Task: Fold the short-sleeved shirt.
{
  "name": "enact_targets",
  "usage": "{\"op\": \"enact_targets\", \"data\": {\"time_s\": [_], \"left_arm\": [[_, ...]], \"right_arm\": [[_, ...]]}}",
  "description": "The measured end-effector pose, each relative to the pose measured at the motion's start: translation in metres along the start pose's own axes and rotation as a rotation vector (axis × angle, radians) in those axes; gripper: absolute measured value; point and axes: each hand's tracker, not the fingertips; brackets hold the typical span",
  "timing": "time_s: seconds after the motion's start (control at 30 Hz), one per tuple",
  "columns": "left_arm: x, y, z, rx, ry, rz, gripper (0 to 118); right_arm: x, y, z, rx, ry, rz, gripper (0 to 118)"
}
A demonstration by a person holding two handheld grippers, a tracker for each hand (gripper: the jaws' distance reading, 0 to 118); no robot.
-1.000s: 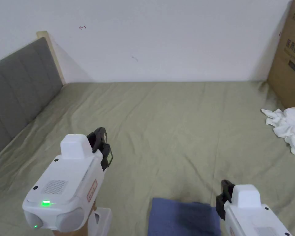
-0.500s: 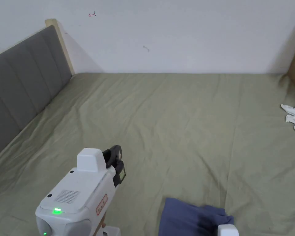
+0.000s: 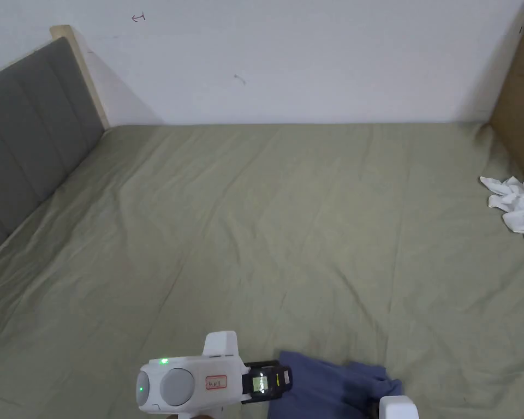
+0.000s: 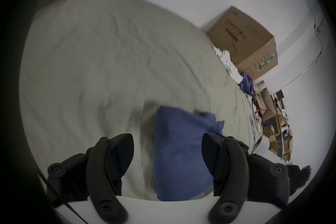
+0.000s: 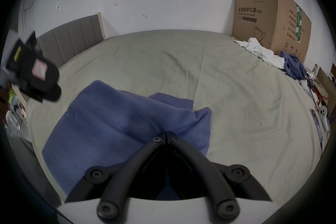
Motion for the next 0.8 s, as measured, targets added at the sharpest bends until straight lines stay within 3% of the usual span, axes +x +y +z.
{"op": "enact_targets", "data": {"time_s": [0.2,0.3,0.4,0.53,0.67,0.8], "left_arm": [[-0.026,0.002,-0.03,-0.107,-0.09,0.08,82],[-0.03,0.0,-0.037,-0.146,-0.157,0.063,53],[-0.021,-0.002,-0.039,-0.157,-0.122,0.018,42],[-0.031,0.002,-0.041,-0.173,-0.157,0.079,21],[-0.012,0.0,-0.031,-0.134,-0.11,-0.035,17],[-0.017,0.016,-0.016,-0.12,-0.144,-0.039,16]], "right_arm": [[0.008,-0.009,-0.012,0.006,0.002,0.003,0],[0.013,-0.014,-0.019,0.006,0.004,0.002,0],[0.014,-0.015,-0.019,0.007,0.006,0.004,0],[0.017,-0.014,-0.021,0.0,0.01,0.005,0],[0.019,-0.001,-0.016,-0.012,0.025,0.014,0],[0.02,0.022,0.001,0.081,0.036,0.016,0]]}}
